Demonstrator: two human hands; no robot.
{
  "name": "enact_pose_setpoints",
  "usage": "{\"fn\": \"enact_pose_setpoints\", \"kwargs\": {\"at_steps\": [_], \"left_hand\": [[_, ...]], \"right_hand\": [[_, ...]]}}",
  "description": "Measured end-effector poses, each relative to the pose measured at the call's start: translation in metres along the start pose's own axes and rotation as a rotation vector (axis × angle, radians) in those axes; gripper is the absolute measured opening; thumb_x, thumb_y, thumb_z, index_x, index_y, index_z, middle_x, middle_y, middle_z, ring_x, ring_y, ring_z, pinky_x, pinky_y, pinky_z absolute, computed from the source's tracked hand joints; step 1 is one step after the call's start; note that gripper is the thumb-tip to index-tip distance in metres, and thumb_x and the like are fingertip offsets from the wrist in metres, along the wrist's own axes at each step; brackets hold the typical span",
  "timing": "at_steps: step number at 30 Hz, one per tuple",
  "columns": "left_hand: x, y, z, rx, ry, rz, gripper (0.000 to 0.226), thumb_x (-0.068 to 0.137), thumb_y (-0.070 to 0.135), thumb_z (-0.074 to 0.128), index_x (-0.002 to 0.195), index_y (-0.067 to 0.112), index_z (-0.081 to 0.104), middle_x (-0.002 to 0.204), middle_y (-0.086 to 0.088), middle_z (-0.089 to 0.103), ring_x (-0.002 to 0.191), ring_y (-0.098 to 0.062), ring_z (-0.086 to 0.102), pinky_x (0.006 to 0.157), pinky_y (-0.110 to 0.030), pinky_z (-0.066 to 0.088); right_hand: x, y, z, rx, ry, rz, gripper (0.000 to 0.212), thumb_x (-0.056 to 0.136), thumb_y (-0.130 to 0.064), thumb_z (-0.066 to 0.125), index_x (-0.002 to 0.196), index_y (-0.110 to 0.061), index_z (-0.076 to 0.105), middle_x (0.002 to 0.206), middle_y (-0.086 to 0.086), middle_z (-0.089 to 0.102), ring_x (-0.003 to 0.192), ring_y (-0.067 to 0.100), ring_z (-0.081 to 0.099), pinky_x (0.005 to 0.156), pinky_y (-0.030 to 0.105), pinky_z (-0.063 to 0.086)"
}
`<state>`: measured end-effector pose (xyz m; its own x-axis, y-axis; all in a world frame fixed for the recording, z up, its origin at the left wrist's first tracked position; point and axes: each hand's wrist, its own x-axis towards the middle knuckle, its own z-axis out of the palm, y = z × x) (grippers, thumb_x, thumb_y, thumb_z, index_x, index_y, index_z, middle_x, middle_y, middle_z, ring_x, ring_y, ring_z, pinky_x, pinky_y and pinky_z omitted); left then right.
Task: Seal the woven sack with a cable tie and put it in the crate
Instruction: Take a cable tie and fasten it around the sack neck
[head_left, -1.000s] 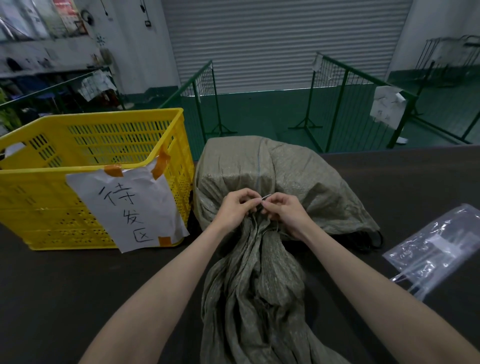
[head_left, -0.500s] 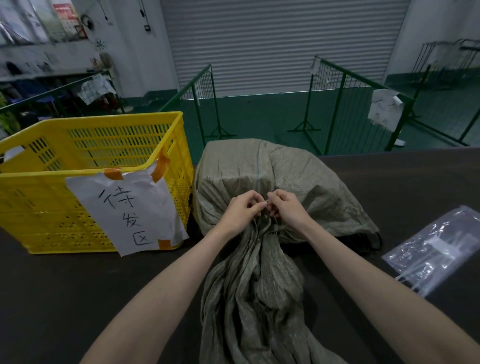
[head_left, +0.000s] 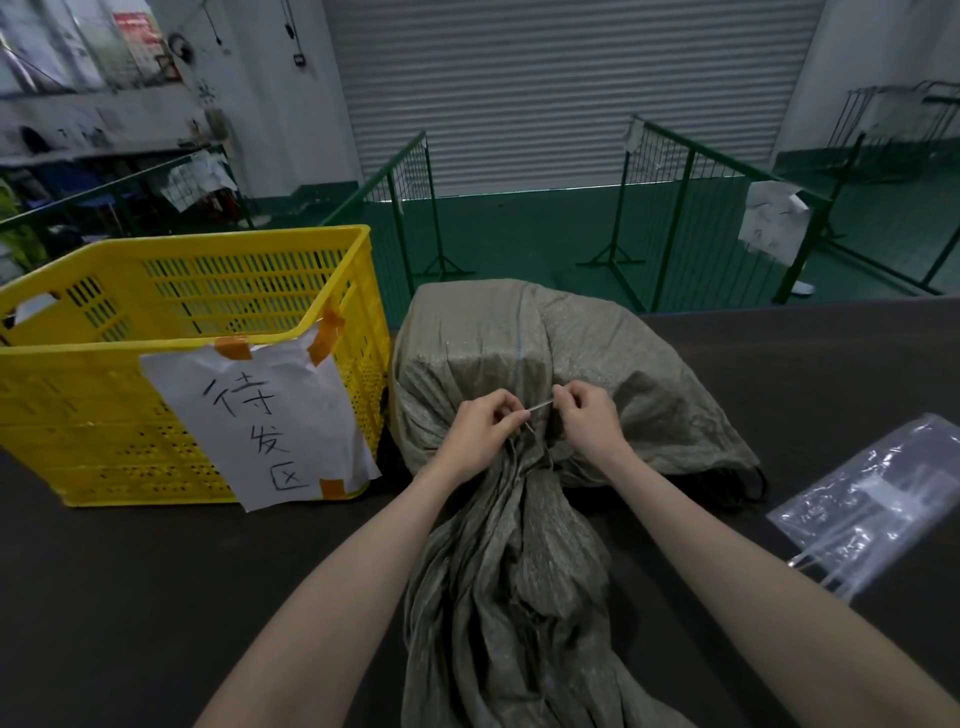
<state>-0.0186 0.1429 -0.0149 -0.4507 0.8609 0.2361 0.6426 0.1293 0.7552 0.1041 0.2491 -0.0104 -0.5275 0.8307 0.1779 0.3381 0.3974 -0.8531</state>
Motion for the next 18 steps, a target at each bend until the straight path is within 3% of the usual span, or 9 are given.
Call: {"fn": "enact_pose_setpoints", "kwargs": {"at_steps": [5,9,14,18], "left_hand": [[-0.011,-0.011,-0.001,0.027,-0.005,-0.018,0.012,0.091,0.025,0.061,0.086,0.015,0.064,0.075,0.000,0.066,0.062,-0.001,0.054,0.059,-0.011,0.041],[-0.017,-0.014,-0.002,0.035,0.008,-0.024,0.009,0.091,0.025,0.062,0.085,0.018,0.064,0.077,-0.002,0.069,0.071,-0.012,0.062,0.069,-0.026,0.048],[-0.021,-0.012,-0.002,0.066,-0.006,-0.008,0.012,0.092,0.027,0.060,0.088,0.017,0.064,0.078,-0.003,0.070,0.074,-0.015,0.064,0.071,-0.032,0.049],[-0.026,-0.009,0.004,0.068,0.023,0.020,0.012,0.092,0.023,0.060,0.092,0.012,0.064,0.081,-0.004,0.069,0.075,-0.016,0.064,0.072,-0.033,0.050]], "right_hand": [[0.003,0.010,-0.011,0.043,0.070,0.064,0.040,0.094,-0.019,0.052,0.055,-0.018,0.047,0.052,-0.005,0.043,0.061,0.018,0.045,0.062,0.027,0.029],[0.008,0.012,-0.025,0.188,0.139,0.100,0.035,0.093,-0.020,0.053,0.064,0.001,0.055,0.058,0.007,0.045,0.059,0.017,0.042,0.062,0.031,0.034],[0.003,0.015,-0.025,0.374,0.165,0.176,0.037,0.080,-0.050,0.050,0.056,-0.022,0.054,0.054,-0.001,0.040,0.053,0.018,0.038,0.056,0.035,0.031],[-0.016,0.002,-0.015,0.475,0.073,0.194,0.043,0.090,-0.052,0.048,0.059,-0.022,0.047,0.051,-0.002,0.035,0.046,0.013,0.034,0.045,0.028,0.027]]}}
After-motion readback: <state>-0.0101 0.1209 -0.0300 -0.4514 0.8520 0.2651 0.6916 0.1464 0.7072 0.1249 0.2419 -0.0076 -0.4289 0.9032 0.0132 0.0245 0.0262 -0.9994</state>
